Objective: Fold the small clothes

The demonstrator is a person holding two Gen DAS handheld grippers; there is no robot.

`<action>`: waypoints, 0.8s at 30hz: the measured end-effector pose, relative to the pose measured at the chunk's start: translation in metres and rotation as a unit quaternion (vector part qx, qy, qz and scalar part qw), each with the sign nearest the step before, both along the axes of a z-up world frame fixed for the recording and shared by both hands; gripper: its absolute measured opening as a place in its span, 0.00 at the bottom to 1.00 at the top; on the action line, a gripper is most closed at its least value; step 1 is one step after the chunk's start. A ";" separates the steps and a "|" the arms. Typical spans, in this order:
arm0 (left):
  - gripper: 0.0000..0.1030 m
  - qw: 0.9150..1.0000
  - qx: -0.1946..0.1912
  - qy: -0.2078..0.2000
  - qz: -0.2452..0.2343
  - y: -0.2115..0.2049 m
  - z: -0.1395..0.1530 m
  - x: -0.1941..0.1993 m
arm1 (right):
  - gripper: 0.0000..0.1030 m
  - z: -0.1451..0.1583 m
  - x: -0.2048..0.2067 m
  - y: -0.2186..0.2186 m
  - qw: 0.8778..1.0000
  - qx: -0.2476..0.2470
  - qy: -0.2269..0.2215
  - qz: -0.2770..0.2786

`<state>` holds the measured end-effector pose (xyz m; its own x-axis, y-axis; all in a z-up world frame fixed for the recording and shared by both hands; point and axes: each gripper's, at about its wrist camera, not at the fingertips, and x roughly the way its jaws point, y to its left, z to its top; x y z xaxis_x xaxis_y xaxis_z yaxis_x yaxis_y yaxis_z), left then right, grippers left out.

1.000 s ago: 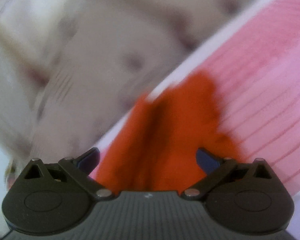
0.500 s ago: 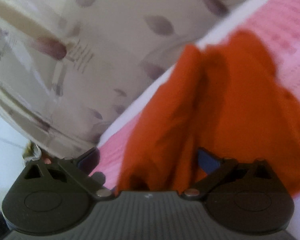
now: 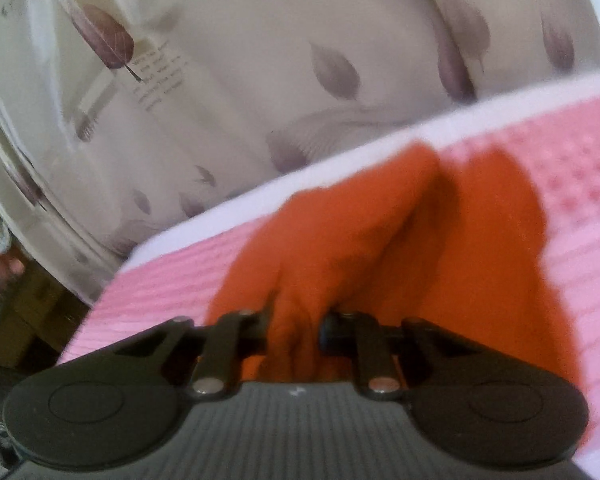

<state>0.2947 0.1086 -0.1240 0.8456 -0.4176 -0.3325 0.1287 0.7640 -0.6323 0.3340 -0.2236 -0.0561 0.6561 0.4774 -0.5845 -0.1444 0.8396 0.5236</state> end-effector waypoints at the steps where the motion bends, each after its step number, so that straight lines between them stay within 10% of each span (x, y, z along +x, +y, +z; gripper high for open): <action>1: 1.00 1.000 0.000 0.000 0.000 0.000 0.000 0.000 | 0.16 0.006 0.002 -0.006 1.000 -0.009 -0.005 -0.002; 7: 1.00 1.000 0.002 0.001 0.001 0.001 -0.001 0.001 | 0.15 0.044 -0.005 -0.061 0.992 -0.101 -0.048 -0.050; 11: 1.00 1.000 0.004 0.002 0.002 0.000 -0.001 0.001 | 0.15 0.016 -0.005 -0.068 0.992 -0.124 -0.006 -0.031; 24: 1.00 1.000 -0.009 -0.006 -0.016 0.002 0.003 -0.001 | 0.21 -0.027 -0.001 -0.105 0.992 0.083 0.018 -0.097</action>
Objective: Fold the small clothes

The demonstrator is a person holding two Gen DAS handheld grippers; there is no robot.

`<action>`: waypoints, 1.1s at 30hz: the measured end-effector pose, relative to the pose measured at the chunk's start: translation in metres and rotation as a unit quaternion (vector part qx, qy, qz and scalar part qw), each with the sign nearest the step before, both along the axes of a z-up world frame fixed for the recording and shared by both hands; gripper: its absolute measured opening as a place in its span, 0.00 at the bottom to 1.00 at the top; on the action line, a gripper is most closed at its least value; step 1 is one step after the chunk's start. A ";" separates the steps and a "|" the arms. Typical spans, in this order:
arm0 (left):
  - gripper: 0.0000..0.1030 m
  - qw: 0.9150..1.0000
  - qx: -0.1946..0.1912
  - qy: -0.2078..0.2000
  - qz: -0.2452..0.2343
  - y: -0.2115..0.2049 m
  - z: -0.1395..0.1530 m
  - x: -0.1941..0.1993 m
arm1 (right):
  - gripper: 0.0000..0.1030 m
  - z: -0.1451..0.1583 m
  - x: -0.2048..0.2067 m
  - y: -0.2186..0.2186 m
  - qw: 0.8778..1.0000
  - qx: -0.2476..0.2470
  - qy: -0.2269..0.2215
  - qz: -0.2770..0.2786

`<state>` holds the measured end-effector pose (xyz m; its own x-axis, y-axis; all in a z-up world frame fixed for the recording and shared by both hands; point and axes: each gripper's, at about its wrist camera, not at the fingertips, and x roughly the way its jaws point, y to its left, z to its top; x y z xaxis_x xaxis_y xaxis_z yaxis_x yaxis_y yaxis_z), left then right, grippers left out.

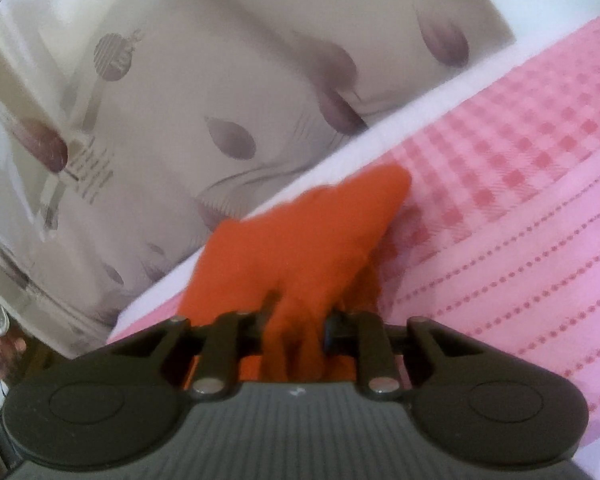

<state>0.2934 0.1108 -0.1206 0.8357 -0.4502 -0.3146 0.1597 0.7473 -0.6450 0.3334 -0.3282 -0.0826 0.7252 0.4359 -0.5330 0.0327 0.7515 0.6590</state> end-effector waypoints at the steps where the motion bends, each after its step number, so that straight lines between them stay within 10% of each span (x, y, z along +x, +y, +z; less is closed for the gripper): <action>1: 1.00 1.000 -0.006 -0.007 -0.012 -0.001 0.005 0.000 | 0.20 -0.001 0.004 0.004 1.000 -0.002 0.003 0.000; 5: 1.00 0.997 -0.024 -0.058 -0.049 -0.030 0.041 0.002 | 0.18 0.006 0.011 0.035 0.997 -0.003 -0.019 0.076; 8: 1.00 0.991 0.036 -0.072 -0.106 -0.075 0.057 0.017 | 0.18 -0.004 0.016 0.041 0.994 -0.067 0.011 0.081; 13: 0.97 0.986 0.070 -0.032 -0.148 -0.117 0.032 0.044 | 0.34 0.006 0.012 -0.006 0.998 0.017 0.006 0.054; 22: 1.00 0.985 0.079 -0.029 -0.153 -0.120 0.005 0.039 | 0.47 0.072 0.080 -0.005 0.976 -0.186 -0.043 0.104; 33: 1.00 0.986 0.070 -0.025 -0.149 -0.118 0.006 0.042 | 0.53 -0.003 0.176 0.071 0.945 -0.190 0.046 0.261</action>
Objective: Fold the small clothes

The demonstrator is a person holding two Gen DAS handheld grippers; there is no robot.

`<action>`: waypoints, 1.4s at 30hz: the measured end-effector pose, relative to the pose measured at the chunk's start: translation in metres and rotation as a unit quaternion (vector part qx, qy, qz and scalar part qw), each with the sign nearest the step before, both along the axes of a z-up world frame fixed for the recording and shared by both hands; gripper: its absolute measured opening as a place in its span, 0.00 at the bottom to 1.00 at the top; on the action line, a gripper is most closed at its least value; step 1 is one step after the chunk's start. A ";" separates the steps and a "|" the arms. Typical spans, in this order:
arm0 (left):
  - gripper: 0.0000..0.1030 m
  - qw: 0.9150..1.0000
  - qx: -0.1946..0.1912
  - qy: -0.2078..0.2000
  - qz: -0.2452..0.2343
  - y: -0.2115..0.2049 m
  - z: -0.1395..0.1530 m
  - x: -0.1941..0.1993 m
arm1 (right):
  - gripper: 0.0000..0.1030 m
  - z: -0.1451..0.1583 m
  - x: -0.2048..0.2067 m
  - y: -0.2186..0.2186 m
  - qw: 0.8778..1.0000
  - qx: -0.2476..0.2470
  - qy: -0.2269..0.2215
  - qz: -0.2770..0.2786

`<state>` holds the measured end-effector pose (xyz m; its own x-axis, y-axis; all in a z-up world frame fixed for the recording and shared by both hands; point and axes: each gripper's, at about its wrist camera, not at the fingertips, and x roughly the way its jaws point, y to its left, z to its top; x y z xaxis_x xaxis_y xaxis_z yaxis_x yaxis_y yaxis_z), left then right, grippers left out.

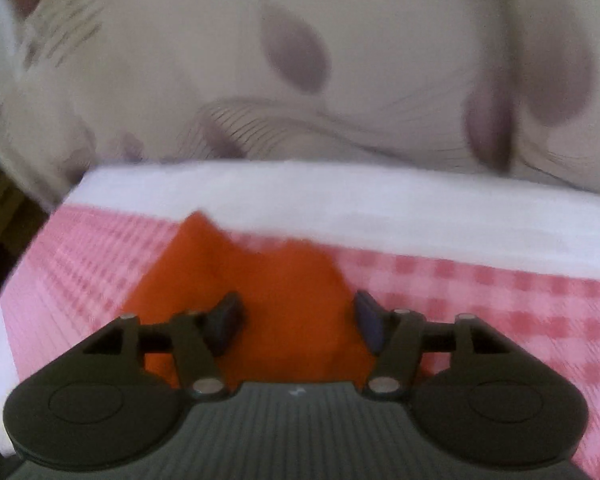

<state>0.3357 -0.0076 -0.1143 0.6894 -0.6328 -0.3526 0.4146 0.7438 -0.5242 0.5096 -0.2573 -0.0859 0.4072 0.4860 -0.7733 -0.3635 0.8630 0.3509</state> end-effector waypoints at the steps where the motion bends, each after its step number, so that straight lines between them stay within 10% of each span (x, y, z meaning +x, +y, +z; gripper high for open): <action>1: 1.00 1.000 0.000 0.000 0.001 0.000 0.000 -0.001 | 0.32 0.000 -0.004 0.006 1.000 -0.019 -0.022 0.007; 2: 1.00 1.000 0.001 0.000 0.003 0.000 0.001 -0.001 | 0.14 0.000 -0.008 0.011 0.999 -0.033 -0.042 0.011; 7: 1.00 1.000 0.010 -0.005 0.010 -0.003 0.002 -0.005 | 0.09 0.012 -0.015 0.026 0.987 -0.080 -0.142 -0.008; 11: 1.00 1.000 0.010 -0.003 0.006 -0.003 0.002 -0.004 | 0.09 -0.012 0.000 0.021 0.992 -0.075 -0.101 -0.001; 18: 1.00 1.000 0.005 -0.002 0.009 -0.002 0.002 -0.002 | 0.38 0.034 -0.046 -0.087 0.973 0.152 -0.080 -0.152; 29: 1.00 0.990 -0.130 0.025 0.056 0.038 -0.002 0.002 | 0.38 0.038 -0.226 -0.092 0.980 0.119 -0.062 -0.145; 35: 1.00 0.997 -0.041 -0.040 0.048 0.011 0.012 -0.012 | 0.38 0.043 -0.250 -0.060 0.986 0.085 -0.086 -0.111; 41: 1.00 0.995 -0.061 -0.067 0.039 0.011 0.016 -0.017 | 0.39 0.043 -0.247 -0.046 0.990 0.044 -0.090 -0.103; 42: 1.00 0.995 -0.060 -0.062 0.041 0.011 0.015 -0.016 | 0.23 0.037 -0.242 -0.045 0.990 0.042 -0.081 -0.111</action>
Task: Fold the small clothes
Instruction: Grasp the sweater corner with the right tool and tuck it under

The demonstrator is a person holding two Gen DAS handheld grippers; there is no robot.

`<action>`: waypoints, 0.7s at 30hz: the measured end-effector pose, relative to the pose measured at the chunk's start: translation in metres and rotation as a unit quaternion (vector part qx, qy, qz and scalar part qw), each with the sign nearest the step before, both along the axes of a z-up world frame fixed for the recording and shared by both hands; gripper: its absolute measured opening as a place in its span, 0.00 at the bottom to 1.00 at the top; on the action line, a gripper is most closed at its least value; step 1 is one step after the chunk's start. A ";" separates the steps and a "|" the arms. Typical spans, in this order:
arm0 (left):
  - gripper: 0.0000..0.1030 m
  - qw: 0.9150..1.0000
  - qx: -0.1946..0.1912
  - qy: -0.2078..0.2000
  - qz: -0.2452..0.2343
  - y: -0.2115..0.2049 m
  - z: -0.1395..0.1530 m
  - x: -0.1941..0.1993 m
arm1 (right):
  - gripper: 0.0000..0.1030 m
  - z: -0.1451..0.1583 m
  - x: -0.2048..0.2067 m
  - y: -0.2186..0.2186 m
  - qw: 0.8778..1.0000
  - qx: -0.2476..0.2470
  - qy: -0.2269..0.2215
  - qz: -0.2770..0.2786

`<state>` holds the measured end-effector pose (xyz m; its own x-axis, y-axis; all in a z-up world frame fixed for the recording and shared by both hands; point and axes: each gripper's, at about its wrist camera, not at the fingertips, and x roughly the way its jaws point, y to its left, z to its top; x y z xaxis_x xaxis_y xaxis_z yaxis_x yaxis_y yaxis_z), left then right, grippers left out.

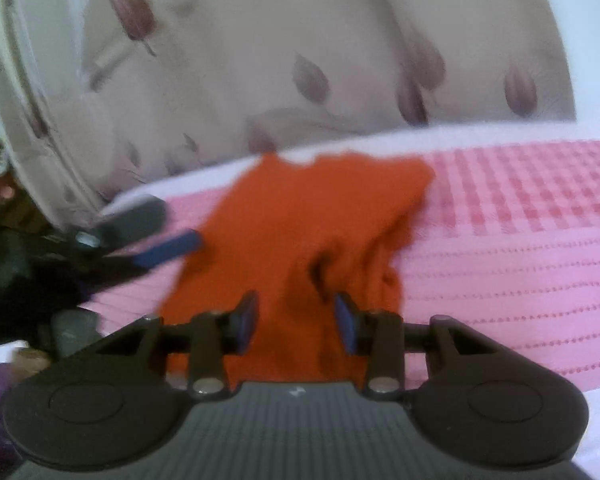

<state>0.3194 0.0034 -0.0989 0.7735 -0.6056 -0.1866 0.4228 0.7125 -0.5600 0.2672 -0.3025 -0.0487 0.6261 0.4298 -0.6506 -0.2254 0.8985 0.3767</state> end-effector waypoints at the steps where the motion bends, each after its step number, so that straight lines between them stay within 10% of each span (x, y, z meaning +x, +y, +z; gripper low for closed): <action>1: 1.00 1.000 -0.001 0.004 0.001 0.000 0.000 0.001 | 0.12 -0.005 0.003 -0.005 1.000 0.005 0.010 -0.016; 11: 1.00 0.998 0.059 0.019 -0.013 -0.018 -0.006 0.007 | 0.13 -0.009 0.001 -0.054 0.991 0.100 0.043 -0.075; 13: 1.00 0.998 0.060 0.022 -0.015 -0.018 -0.006 0.008 | 0.26 0.005 0.007 -0.061 0.991 0.105 0.020 -0.080; 16: 1.00 0.998 0.058 0.022 -0.016 -0.017 -0.006 0.009 | 0.75 0.016 0.032 -0.065 0.990 0.108 -0.002 -0.092; 21: 1.00 0.998 0.058 0.022 -0.015 -0.018 -0.007 0.008 | 0.76 0.003 0.092 -0.055 0.994 0.066 0.002 -0.088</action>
<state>0.3277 -0.0143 -0.1064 0.7445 -0.6012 -0.2904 0.4219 0.7607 -0.4932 0.3590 -0.3574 -0.0459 0.6968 0.3950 -0.5987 -0.0668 0.8668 0.4942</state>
